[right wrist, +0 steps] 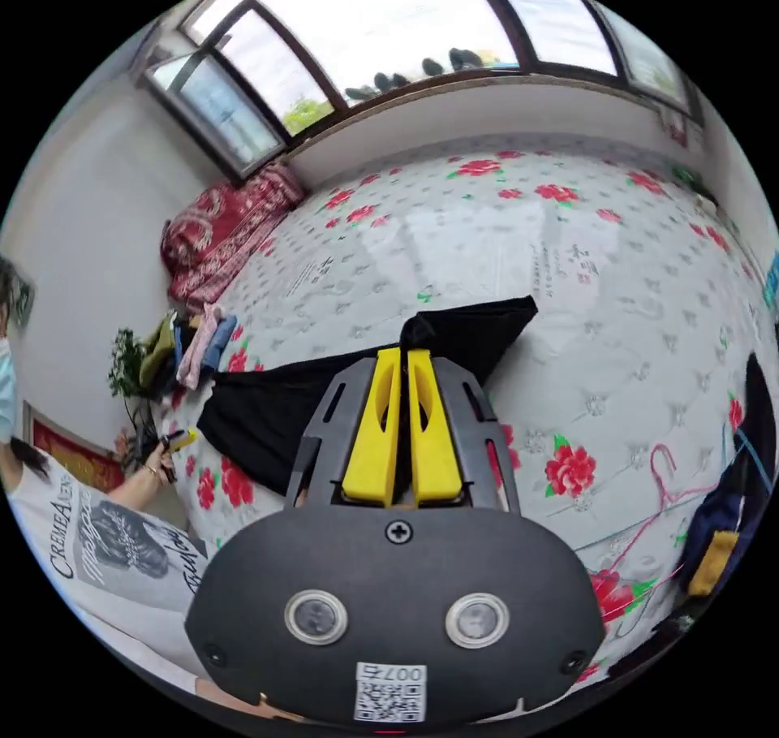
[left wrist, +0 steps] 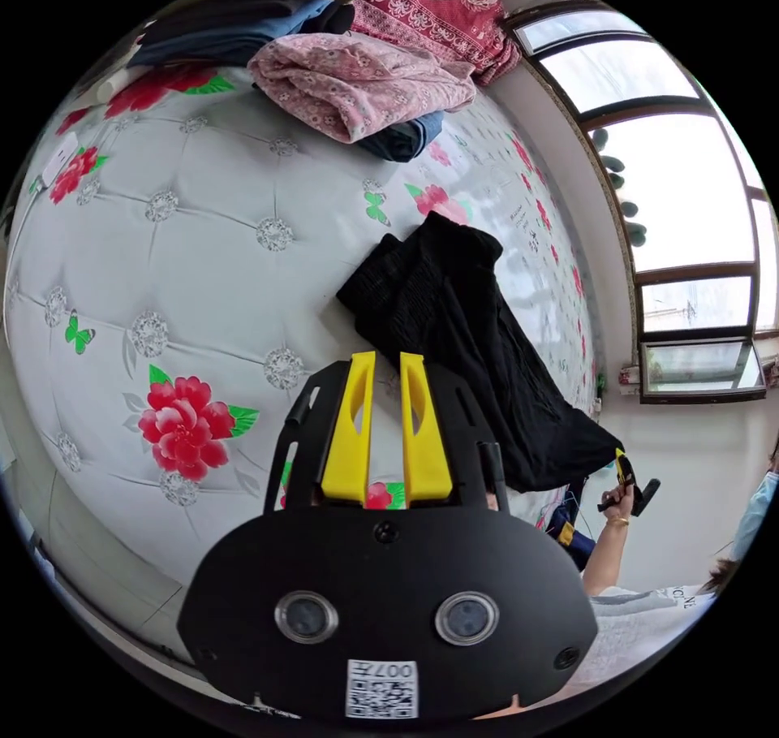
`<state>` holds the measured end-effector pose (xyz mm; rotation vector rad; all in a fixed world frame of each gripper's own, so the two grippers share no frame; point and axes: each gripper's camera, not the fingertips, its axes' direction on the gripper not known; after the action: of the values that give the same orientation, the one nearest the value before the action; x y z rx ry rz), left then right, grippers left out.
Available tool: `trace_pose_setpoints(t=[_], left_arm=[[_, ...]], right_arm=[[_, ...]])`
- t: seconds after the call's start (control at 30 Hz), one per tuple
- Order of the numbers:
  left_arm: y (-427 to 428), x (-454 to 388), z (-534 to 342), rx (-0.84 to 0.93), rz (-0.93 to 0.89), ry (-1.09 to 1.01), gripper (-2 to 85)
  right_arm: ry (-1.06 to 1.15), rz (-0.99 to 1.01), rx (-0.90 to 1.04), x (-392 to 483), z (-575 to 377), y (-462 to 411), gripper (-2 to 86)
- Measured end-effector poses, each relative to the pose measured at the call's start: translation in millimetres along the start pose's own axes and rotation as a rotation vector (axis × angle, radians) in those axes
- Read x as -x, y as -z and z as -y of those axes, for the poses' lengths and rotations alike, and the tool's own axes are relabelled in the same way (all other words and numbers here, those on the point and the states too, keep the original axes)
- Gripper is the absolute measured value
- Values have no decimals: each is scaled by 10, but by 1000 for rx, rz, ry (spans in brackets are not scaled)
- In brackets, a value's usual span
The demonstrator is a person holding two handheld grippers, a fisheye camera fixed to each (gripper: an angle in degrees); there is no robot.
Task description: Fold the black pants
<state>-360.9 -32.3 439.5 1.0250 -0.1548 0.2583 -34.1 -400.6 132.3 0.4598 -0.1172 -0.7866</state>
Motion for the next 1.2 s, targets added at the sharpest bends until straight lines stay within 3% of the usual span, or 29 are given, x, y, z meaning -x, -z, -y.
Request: trace_pose_setpoints(t=[0.2,0.37,0.47,0.73,1.03,1.13,1.2], left_arm=[[159,277,195,-45,-98,25,63],[234,581,315,-71,-152,75,65],[244,768,370,-89,-219,120,75],[185,1077,535,-140,-367,187,114],[37,1479,406,-204,-544,402,2],[89,1461,255,-252,-556,353,30],[141,1394,187,-244,-504,281,106]], right_arm=[[664,-41,243,2117,-447,-1330,-2],[904,118,494,3033,-1399,-2716,-2],[941,110,651,3172,-1931,-3459,-2],[938,108,661,3139,-2342,-4011,-2],[944,66,652,3012,-2719,-4470,-2],[923,83,647,2904,-2775,-4549,-2],[900,99,638,2807,-2812,-4599,-2]])
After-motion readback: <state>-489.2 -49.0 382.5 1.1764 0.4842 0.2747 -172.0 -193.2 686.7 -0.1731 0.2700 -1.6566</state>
